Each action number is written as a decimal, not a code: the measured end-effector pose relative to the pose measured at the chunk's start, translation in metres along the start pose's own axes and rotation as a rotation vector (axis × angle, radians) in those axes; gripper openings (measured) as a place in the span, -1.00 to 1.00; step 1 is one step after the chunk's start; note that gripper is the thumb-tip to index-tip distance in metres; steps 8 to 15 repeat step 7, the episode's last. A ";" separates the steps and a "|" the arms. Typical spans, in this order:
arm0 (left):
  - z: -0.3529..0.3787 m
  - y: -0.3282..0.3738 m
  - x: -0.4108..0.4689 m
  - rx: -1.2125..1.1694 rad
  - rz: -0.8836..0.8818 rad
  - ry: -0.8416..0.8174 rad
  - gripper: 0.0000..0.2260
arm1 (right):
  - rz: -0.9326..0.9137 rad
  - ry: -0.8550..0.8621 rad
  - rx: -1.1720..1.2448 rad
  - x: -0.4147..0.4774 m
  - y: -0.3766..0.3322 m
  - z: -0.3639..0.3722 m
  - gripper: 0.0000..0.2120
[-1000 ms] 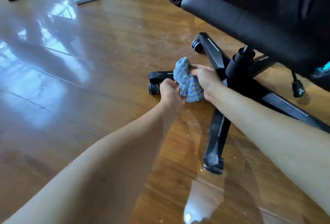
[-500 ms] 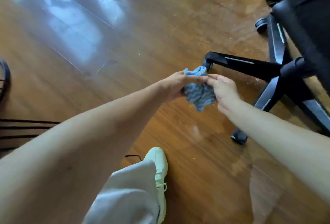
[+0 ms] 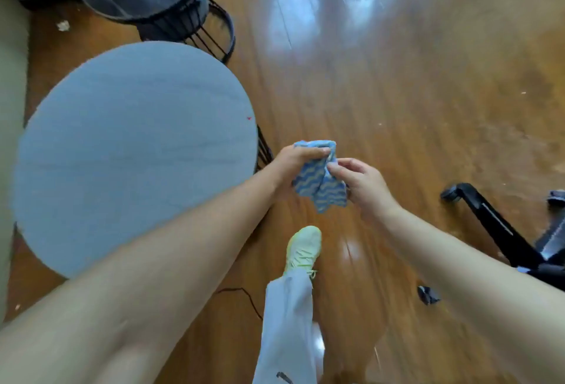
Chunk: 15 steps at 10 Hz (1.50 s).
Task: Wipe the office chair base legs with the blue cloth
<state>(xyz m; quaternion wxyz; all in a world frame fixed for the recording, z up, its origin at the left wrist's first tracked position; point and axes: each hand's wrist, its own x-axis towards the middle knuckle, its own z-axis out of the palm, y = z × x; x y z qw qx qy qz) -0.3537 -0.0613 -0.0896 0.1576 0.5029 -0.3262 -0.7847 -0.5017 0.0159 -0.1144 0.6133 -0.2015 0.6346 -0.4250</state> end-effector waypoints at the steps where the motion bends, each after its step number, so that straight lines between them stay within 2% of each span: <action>1: -0.064 0.015 -0.062 -0.080 0.078 0.154 -0.69 | -0.031 -0.058 -0.101 -0.010 -0.020 0.078 -0.92; 3: -0.208 -0.001 -0.122 -0.138 -0.013 0.559 -0.74 | -0.100 -0.108 -0.462 0.019 -0.022 0.229 -0.88; 4: -0.250 -0.019 -0.122 -0.083 -0.153 0.662 -0.64 | -0.143 -0.057 -0.832 0.041 -0.013 0.275 -0.79; 5: -0.274 -0.032 -0.127 0.134 -0.228 0.639 -0.38 | -0.336 -0.118 -1.270 0.046 -0.002 0.300 -0.71; 6: -0.292 -0.029 -0.140 0.149 -0.276 0.538 -0.40 | -0.266 -0.405 -1.404 0.036 0.010 0.326 -0.68; 7: -0.312 -0.018 -0.165 0.035 -0.266 0.537 -0.57 | -0.238 -0.547 -1.484 0.016 0.012 0.359 -0.62; 15: -0.312 -0.018 -0.165 0.035 -0.266 0.537 -0.57 | -0.238 -0.547 -1.484 0.016 0.012 0.359 -0.62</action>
